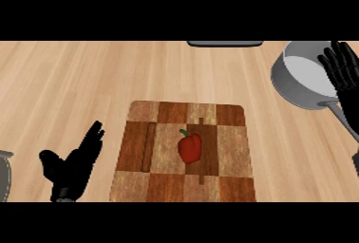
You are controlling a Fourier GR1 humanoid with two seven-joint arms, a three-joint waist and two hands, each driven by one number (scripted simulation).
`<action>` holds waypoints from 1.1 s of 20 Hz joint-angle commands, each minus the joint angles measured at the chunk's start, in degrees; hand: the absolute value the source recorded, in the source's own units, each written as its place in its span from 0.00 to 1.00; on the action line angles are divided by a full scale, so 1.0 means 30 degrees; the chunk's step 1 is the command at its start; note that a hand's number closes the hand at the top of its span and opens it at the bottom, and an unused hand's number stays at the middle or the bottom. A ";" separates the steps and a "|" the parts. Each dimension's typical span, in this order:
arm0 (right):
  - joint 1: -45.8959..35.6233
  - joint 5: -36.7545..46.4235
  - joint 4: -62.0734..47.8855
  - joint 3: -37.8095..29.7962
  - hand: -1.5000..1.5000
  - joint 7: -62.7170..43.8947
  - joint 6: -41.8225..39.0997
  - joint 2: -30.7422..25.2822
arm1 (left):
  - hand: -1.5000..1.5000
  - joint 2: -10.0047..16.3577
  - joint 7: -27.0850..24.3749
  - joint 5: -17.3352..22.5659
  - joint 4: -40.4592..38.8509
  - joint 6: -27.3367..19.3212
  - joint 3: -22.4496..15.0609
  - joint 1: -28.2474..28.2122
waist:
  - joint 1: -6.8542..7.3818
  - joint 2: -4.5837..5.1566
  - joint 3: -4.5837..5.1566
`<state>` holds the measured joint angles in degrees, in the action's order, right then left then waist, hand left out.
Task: Pick the bell pepper from the cutting board and place it in the pot
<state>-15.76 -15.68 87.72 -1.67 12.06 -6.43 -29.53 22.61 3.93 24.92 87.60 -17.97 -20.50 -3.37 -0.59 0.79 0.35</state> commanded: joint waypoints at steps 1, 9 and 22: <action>0.0319 0.0184 0.0201 0.1867 0.00 -0.0775 -0.1074 0.1007 | 0.50 -0.0006 -0.0232 -0.0324 0.0615 0.0273 0.0025 -0.0152 | 0.0327 -0.0273 -0.0117; -0.3375 0.7267 0.0543 0.8210 0.00 -0.2894 0.2708 0.4355 | 0.50 0.0378 0.1000 -0.0629 0.1304 -0.0237 0.0927 0.3957 | 0.0704 -0.0228 -0.0091; -0.4035 0.8614 0.7195 0.7534 0.00 -0.6820 -0.2893 -0.0828 | 0.50 -0.0260 0.2054 -0.1483 0.2102 -0.0889 0.1217 0.3342 | 0.0059 -0.0391 -0.0071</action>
<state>-23.08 10.89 104.41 23.21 0.63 -8.55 -26.76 22.09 10.76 20.74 94.42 -21.15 -17.12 7.47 -0.28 -0.36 0.08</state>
